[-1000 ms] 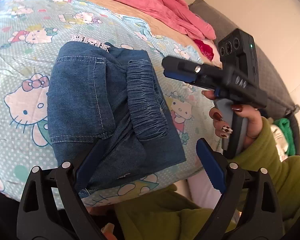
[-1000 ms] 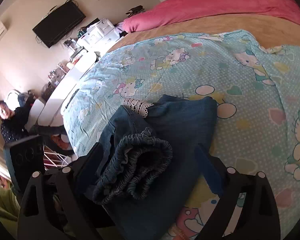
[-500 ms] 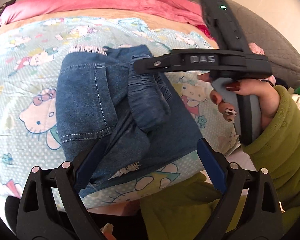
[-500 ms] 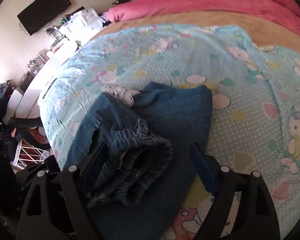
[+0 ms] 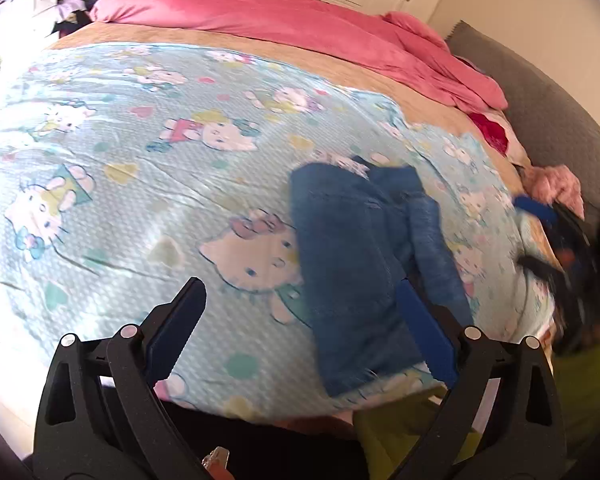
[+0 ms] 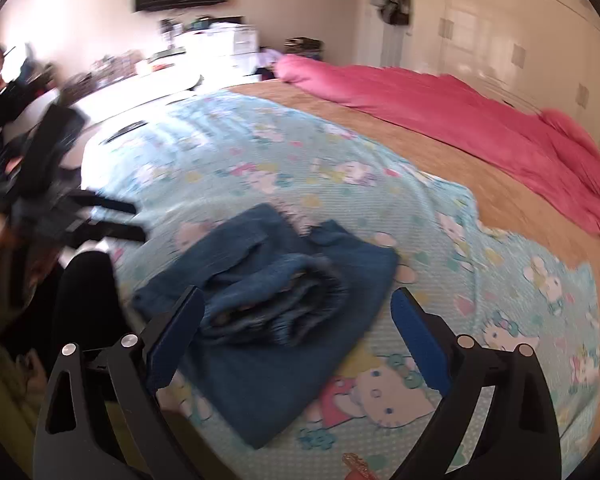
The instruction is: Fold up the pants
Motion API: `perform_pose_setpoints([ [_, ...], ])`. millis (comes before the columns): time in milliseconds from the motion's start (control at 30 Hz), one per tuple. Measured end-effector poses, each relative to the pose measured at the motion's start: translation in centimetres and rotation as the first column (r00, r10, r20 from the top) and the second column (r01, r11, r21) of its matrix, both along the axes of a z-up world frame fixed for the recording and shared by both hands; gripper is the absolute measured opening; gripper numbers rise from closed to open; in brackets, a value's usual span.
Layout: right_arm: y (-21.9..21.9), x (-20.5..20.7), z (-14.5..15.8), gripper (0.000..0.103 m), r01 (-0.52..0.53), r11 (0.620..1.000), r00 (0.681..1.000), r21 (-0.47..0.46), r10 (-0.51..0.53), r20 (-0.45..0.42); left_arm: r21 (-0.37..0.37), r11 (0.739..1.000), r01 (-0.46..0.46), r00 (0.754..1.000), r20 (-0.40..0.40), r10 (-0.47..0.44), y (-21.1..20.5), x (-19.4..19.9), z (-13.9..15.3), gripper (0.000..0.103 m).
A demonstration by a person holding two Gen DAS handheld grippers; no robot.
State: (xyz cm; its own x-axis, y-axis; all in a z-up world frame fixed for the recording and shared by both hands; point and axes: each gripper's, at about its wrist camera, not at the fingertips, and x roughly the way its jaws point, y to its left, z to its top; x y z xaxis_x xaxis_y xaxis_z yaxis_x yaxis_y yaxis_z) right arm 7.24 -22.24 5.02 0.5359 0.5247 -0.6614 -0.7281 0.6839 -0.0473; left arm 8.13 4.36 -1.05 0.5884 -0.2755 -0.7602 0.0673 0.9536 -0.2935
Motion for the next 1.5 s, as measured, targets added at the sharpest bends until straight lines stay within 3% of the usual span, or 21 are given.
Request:
perform_pose_setpoints([
  [233,4.2,-4.5,-0.6,0.090,-0.238,0.971,0.971,-0.020,0.238,0.013,-0.036,0.999,0.010,0.999,-0.053,-0.012,0.2,3.0,-0.2,0.066],
  [267,4.9,-4.7,-0.9,0.086,-0.256,0.966,0.967,-0.031,0.256,0.009,-0.034,0.999,0.020,0.998,-0.059,-0.022,-0.1,3.4,-0.3,0.060],
  [333,6.1,-5.0,-1.5,0.069,-0.291,0.955,0.956,-0.054,0.292,0.013,-0.024,0.999,0.043,0.997,-0.070,-0.044,-0.8,4.3,-0.7,0.053],
  [433,7.5,-5.1,-2.6,0.061,-0.347,0.934,0.937,-0.088,0.348,0.005,-0.018,0.998,0.058,0.994,-0.090,-0.059,-1.6,5.1,-1.1,0.045],
  [567,9.4,-4.3,-4.1,0.043,-0.396,0.907,0.917,-0.144,0.398,-0.012,-0.022,0.996,0.088,0.990,-0.109,-0.090,-2.8,6.3,-1.6,0.045],
  [700,10.6,-3.6,-5.8,0.009,-0.451,0.874,0.892,-0.182,0.449,-0.053,-0.016,0.993,0.117,0.983,-0.143,-0.118,-4.2,7.4,-2.9,0.045],
  [800,10.2,-3.5,-6.0,0.004,-0.486,0.863,0.873,-0.138,0.470,-0.131,0.000,0.992,0.123,0.977,-0.174,-0.121,-4.8,8.1,-4.5,0.045],
  [933,9.3,-3.5,-6.8,0.004,-0.471,0.875,0.876,-0.112,0.450,-0.171,-0.015,0.993,0.115,0.978,-0.174,-0.116,-4.7,8.2,-5.1,0.045],
  [1067,10.0,-4.5,-9.7,0.003,-0.460,0.866,0.881,-0.196,0.419,-0.218,-0.010,0.994,0.113,0.980,-0.165,-0.113,-4.7,8.1,-5.1,0.046],
  [1133,9.9,-5.1,-9.8,0.003,-0.461,0.868,0.880,-0.187,0.418,-0.227,-0.007,0.994,0.113,0.981,-0.160,-0.112,-4.6,7.9,-4.9,0.046],
  [1267,8.8,-5.0,-7.1,0.004,-0.409,0.906,0.903,-0.105,0.387,-0.185,0.002,0.993,0.119,0.982,-0.147,-0.117,-4.6,7.5,-4.6,0.046],
  [1333,8.0,-4.7,-5.2,0.014,-0.386,0.920,0.919,-0.063,0.378,-0.117,-0.004,0.993,0.115,0.982,-0.150,-0.115,-4.5,7.5,-4.6,0.046],
  [1500,8.8,-3.9,-3.3,0.025,-0.399,0.914,0.917,-0.077,0.396,-0.053,-0.006,0.994,0.109,0.983,-0.149,-0.108,-4.5,7.5,-4.6,0.047],
])
